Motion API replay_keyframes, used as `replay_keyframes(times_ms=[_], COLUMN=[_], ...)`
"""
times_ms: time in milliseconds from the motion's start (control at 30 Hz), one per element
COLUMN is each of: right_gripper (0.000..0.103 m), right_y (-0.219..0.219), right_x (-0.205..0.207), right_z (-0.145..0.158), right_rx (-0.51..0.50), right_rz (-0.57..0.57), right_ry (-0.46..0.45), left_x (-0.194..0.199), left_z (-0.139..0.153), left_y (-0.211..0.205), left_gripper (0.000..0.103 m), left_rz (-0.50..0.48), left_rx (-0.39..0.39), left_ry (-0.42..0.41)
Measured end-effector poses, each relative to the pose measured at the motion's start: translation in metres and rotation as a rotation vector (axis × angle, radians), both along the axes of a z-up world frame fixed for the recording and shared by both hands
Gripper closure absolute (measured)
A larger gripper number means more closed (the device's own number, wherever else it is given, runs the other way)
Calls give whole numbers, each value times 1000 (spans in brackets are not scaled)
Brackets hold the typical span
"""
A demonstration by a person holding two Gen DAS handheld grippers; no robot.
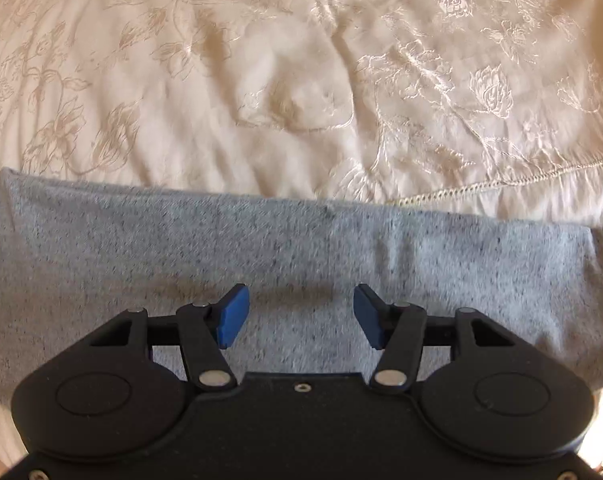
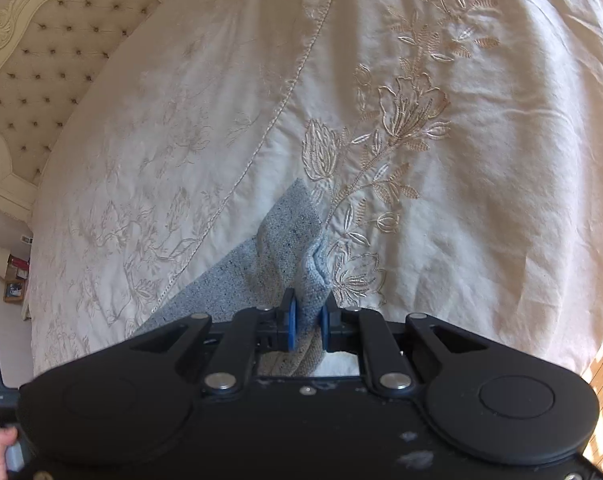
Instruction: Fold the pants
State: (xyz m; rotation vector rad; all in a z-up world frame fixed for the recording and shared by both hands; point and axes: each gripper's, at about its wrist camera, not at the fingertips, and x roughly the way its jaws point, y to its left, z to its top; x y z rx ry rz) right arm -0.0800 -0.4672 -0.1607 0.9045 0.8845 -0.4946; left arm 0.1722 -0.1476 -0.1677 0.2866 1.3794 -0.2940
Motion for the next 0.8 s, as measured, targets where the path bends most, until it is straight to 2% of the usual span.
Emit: replay_keyframes(times_ms=[167,267,367,433,500,600,700,800], right_gripper=[90,90,90,90,90,90,90,90], right_y=[5,8,9,10,12,17,26,45], right_x=[8,13,17,19,20,24,31,42], right_z=[16,22,28,30,32,35,38,53], right_rx=[-37,-51,-67,-69,-75,-100,-125,-190], right_rz=[54,80,99,100,98,100,105,113], right_ry=[-19,-18,-15,-12,-3,19,41,48], left_x=[30,33,13,-11,-30,-56,-61,-54], left_z=[-34,-21,1,5,-2,-25,-27,-6], left_y=[-16,-16,0,15,23,21,26,49], left_gripper=[41,42,42,42,42,42,41,43], left_rz=[43,40,34,40,23,-35,-60,-34], left_rx=[67,43,7,-15,-38,-4,-21,-98], left_ry=[40,22,-7,22,84,142,121,119])
